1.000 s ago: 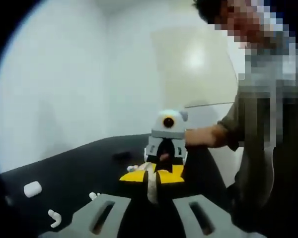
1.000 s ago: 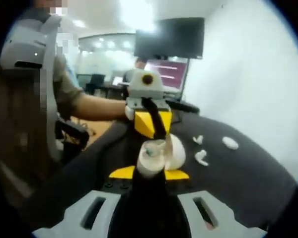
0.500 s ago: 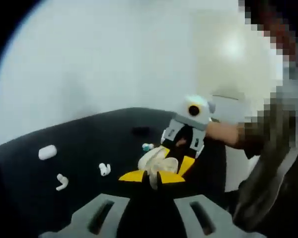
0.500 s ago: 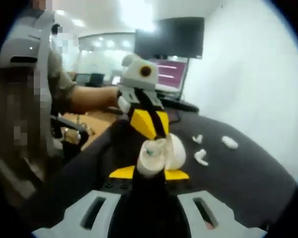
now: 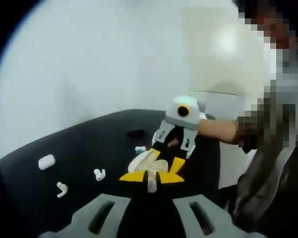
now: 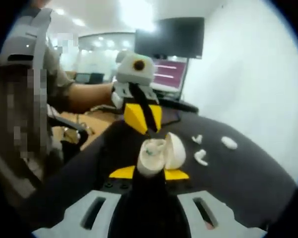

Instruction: Pick up three earphones and place each one into its charging case using tactile feedback, ensure that each earphone is properly inserted and securely positioned inside the case.

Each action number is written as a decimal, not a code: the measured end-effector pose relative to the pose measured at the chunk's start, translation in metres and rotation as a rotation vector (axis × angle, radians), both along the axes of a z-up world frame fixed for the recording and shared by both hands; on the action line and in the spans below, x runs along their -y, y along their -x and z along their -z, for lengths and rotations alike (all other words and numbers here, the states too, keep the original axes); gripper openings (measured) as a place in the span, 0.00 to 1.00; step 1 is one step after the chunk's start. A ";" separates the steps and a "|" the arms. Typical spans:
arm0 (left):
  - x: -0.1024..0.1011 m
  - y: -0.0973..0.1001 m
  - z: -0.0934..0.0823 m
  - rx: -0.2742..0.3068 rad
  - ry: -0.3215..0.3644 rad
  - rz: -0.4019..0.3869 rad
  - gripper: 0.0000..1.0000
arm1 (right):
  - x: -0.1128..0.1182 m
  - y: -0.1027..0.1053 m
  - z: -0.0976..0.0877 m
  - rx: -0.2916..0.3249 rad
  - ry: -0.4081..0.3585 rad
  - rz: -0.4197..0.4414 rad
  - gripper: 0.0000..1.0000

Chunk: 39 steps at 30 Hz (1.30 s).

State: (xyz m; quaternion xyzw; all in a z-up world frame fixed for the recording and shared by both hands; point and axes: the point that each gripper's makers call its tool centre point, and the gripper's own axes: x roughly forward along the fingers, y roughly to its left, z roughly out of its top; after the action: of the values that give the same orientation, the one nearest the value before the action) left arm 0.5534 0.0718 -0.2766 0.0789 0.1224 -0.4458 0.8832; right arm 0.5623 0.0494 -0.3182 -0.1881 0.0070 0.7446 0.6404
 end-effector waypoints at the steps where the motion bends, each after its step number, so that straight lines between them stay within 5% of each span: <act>1: -0.003 -0.004 -0.001 0.016 -0.013 -0.018 0.06 | 0.000 0.000 0.000 0.001 0.000 0.000 0.21; 4: -0.007 -0.012 -0.005 0.022 0.008 -0.064 0.07 | 0.000 0.000 0.000 -0.002 0.000 0.001 0.21; 12: 0.000 -0.011 0.012 -0.148 0.016 -0.095 0.07 | 0.001 0.000 0.000 0.000 -0.002 0.000 0.21; 18: 0.001 -0.020 0.011 -0.202 0.040 -0.152 0.06 | 0.001 0.001 -0.001 0.036 -0.002 0.002 0.21; 27: 0.000 -0.025 0.013 -0.197 0.053 -0.196 0.04 | 0.001 0.001 -0.002 0.071 -0.010 0.000 0.21; 33: -0.005 -0.029 0.015 -0.132 -0.083 -0.292 0.01 | 0.001 0.002 -0.003 0.081 -0.016 -0.001 0.20; 39: 0.003 -0.029 0.014 -0.083 -0.139 -0.291 0.02 | 0.001 0.002 -0.002 0.083 -0.010 0.001 0.20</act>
State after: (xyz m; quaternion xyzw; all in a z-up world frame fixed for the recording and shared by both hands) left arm 0.5828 0.0689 -0.2910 0.1028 0.1996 -0.3067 0.9250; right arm 0.5602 0.0479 -0.3162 -0.2156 -0.0236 0.7359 0.6414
